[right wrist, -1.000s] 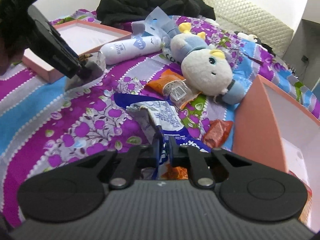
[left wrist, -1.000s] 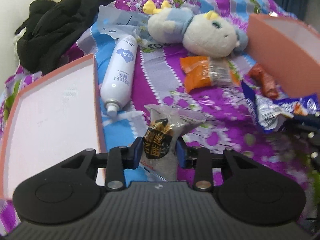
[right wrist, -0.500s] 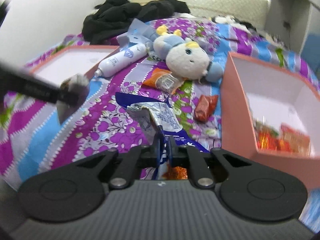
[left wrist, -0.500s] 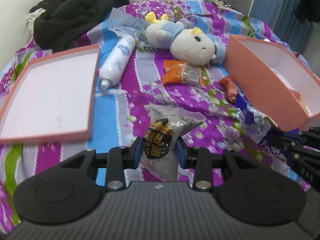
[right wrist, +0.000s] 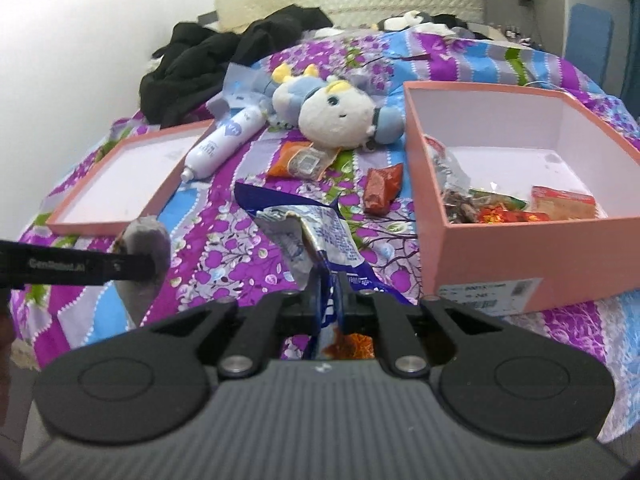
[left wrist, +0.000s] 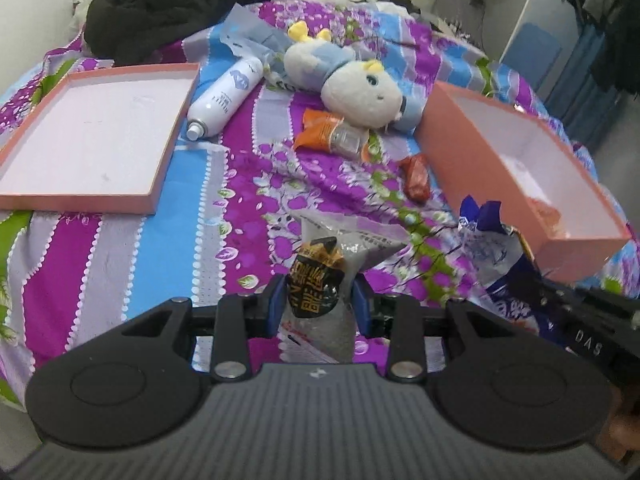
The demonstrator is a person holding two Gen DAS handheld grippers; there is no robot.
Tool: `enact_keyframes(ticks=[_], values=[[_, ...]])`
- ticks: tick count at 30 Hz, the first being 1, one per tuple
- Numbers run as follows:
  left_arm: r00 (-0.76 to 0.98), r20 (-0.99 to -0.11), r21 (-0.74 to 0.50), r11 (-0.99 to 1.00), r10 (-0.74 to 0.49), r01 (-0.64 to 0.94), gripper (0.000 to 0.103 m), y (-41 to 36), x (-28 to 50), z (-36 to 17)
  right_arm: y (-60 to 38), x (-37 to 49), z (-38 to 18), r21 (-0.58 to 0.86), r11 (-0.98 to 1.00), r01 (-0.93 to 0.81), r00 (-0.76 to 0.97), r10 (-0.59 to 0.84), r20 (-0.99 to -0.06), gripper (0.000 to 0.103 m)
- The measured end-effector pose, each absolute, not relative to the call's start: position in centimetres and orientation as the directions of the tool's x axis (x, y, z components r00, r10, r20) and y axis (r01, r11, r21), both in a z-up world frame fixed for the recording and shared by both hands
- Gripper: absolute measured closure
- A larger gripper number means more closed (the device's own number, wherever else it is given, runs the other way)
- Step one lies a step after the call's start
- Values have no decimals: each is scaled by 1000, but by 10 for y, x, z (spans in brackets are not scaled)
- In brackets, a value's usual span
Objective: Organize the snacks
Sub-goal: 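Carry both held bags over the deep pink box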
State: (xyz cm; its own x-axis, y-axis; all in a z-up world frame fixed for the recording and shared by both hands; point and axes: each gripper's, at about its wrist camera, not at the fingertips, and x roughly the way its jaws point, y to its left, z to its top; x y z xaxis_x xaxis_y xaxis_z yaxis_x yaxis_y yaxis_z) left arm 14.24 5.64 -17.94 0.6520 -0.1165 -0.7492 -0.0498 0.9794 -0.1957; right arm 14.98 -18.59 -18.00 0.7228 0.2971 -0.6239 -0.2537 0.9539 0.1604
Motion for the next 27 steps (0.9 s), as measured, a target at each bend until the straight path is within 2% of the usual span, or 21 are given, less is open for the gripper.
enact_keyframes(ticks=[14, 27], values=[[724, -655, -275, 961, -215, 36, 63, 14, 121, -95, -218, 98, -103, 267, 941, -209, 776, 326, -540, 93], [703, -623, -332, 930, -343, 159, 63, -40, 153, -70, -259, 103, -85, 210, 969, -129, 823, 222, -522, 93]])
